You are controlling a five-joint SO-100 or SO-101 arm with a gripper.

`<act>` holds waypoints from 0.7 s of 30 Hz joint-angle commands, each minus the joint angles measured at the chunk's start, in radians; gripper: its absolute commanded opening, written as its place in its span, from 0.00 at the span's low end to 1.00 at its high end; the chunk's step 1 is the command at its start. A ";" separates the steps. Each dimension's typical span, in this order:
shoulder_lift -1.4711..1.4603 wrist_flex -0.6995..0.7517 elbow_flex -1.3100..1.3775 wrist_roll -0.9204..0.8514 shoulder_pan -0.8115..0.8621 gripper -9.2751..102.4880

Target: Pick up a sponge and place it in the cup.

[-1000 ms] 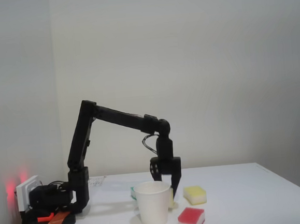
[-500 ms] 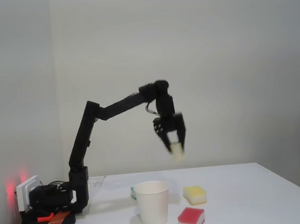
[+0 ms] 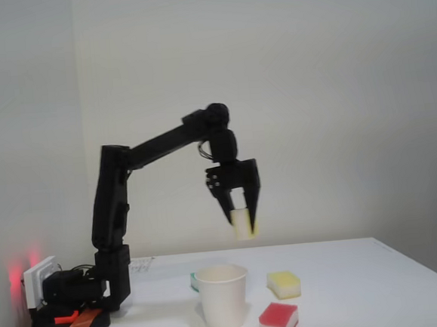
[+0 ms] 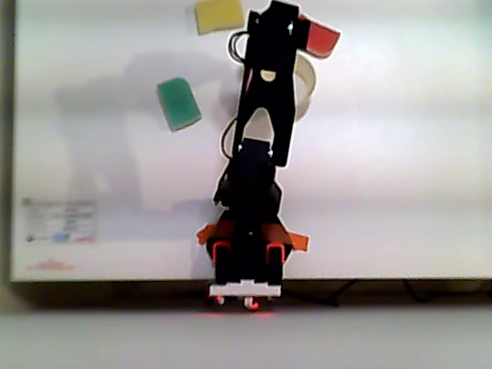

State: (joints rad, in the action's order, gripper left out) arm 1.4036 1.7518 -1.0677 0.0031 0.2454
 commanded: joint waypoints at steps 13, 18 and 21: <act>0.242 -0.046 -0.336 -0.075 0.127 0.08; 0.238 -0.080 -0.356 -0.124 0.172 0.08; 0.238 -0.087 -0.359 -0.143 0.183 0.08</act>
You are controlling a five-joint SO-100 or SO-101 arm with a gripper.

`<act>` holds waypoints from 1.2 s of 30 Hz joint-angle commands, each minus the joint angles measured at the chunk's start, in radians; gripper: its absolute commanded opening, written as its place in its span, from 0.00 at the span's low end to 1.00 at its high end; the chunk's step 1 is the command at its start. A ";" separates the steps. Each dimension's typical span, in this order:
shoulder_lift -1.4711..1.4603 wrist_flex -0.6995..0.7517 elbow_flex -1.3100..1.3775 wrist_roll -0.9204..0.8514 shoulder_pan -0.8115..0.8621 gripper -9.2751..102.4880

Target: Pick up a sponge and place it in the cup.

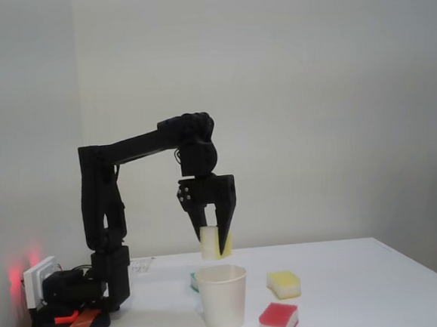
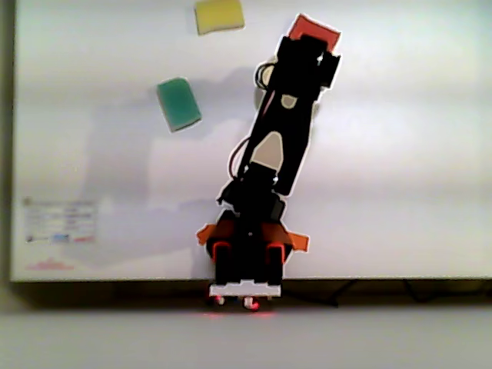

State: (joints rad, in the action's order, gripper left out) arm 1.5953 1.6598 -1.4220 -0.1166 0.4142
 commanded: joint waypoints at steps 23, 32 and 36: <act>-0.075 0.067 0.189 -0.063 -0.028 0.34; -0.037 0.218 0.308 0.055 -0.227 0.21; 0.107 0.173 0.140 0.087 -0.302 0.08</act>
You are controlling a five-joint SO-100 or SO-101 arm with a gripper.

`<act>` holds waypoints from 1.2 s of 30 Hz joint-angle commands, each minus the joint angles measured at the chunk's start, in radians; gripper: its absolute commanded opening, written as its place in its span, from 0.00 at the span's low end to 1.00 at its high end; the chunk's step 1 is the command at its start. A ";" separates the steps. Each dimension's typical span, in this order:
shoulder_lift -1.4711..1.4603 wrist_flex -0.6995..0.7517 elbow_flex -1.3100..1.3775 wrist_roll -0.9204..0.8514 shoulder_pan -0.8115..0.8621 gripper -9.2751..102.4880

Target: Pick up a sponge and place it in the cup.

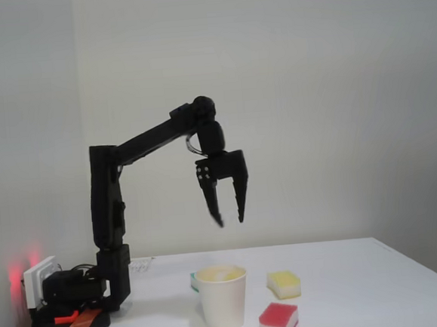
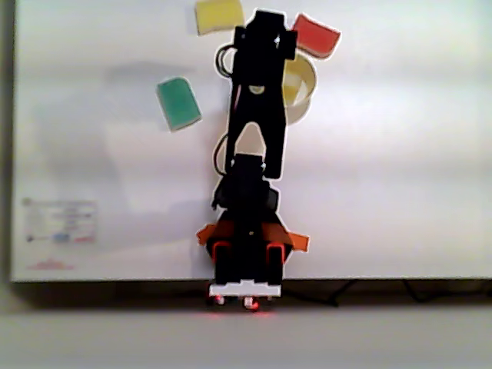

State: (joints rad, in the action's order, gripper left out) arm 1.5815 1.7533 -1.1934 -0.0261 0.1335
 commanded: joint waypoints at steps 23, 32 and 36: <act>0.942 -0.592 -1.420 -0.040 -0.072 0.08; 1.361 -0.528 -1.715 -0.040 -0.072 0.08; 1.621 -0.403 -1.830 -0.041 -0.071 0.08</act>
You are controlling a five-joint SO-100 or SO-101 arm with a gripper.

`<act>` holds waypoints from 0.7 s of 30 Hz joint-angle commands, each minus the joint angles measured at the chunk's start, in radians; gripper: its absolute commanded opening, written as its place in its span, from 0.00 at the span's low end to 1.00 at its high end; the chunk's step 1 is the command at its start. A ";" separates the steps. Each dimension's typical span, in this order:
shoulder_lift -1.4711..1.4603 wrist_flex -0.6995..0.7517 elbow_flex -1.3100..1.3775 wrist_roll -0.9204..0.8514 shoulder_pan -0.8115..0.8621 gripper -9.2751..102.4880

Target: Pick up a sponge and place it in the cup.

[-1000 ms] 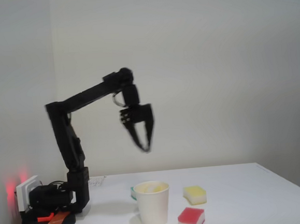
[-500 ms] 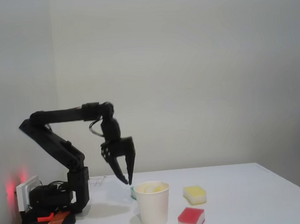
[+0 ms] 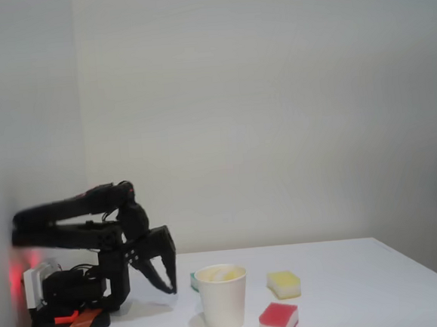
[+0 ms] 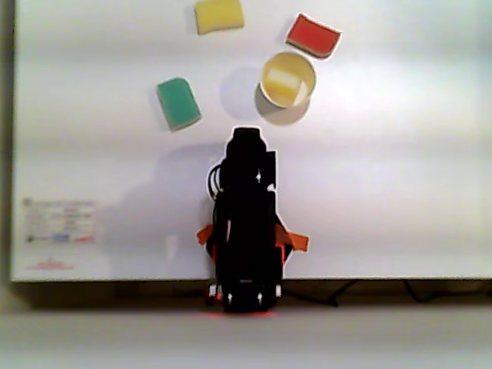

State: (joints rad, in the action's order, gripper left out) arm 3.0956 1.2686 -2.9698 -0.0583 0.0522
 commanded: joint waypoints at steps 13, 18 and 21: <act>0.172 0.133 -0.121 0.025 0.003 0.08; 0.172 0.133 -0.121 0.025 0.002 0.08; 0.172 0.133 -0.121 0.025 0.002 0.08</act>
State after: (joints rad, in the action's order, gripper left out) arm 3.2628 1.3576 -3.0649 -0.0276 0.0552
